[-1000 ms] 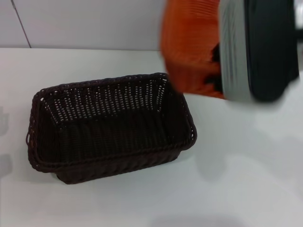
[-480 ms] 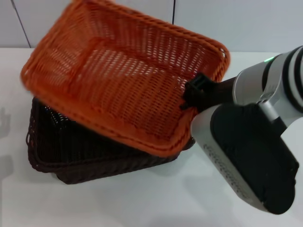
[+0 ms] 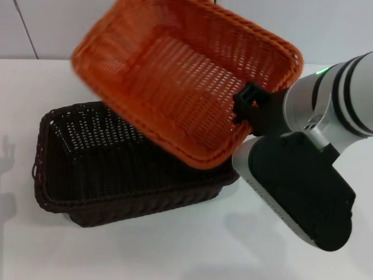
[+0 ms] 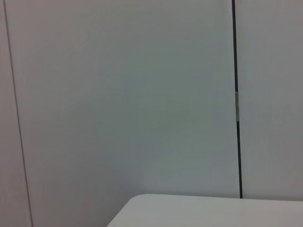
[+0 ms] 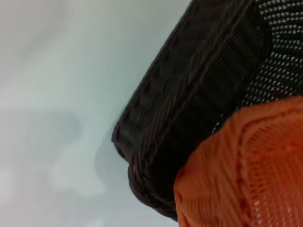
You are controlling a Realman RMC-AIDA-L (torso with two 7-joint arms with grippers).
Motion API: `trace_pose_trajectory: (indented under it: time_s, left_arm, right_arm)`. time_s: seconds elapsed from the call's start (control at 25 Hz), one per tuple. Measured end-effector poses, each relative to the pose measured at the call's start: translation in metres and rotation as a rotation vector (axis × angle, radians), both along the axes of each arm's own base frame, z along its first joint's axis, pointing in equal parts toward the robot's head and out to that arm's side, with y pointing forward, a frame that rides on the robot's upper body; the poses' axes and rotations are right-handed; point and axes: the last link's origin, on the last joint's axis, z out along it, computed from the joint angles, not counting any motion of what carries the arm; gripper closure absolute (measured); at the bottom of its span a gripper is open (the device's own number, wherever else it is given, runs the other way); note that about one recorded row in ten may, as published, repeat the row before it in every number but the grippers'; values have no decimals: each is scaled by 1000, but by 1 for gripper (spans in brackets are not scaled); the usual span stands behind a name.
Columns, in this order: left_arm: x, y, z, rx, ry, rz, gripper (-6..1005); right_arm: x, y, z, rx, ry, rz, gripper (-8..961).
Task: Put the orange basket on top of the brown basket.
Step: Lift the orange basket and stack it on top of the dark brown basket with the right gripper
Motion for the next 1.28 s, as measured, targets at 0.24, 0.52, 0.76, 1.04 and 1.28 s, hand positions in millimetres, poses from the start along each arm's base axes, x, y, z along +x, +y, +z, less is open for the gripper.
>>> trace_pose_trajectory:
  time_s: [0.24,0.52,0.76,1.04,1.28]
  left_arm:
    - [-1,0,1,3,1,6,275]
    - [-2,1,2,8,-4,11,275]
    - [-7,-1,11,51,-19,35,274]
    - [-11,-3,13,63,-21,49,274]
    - [-11,-3,12,63,-21,52,274]
  right_arm:
    - [1,4,-6,-10,-16,18,790]
    - [-4,-1,-11,-27,-14,45,791]
    - [-8,-12,-15,-50,-8,73,792]
    - [-9,-22,-20,-81,-34,91,800]
    - [-1,-18,-19,-76,-57,62,802]
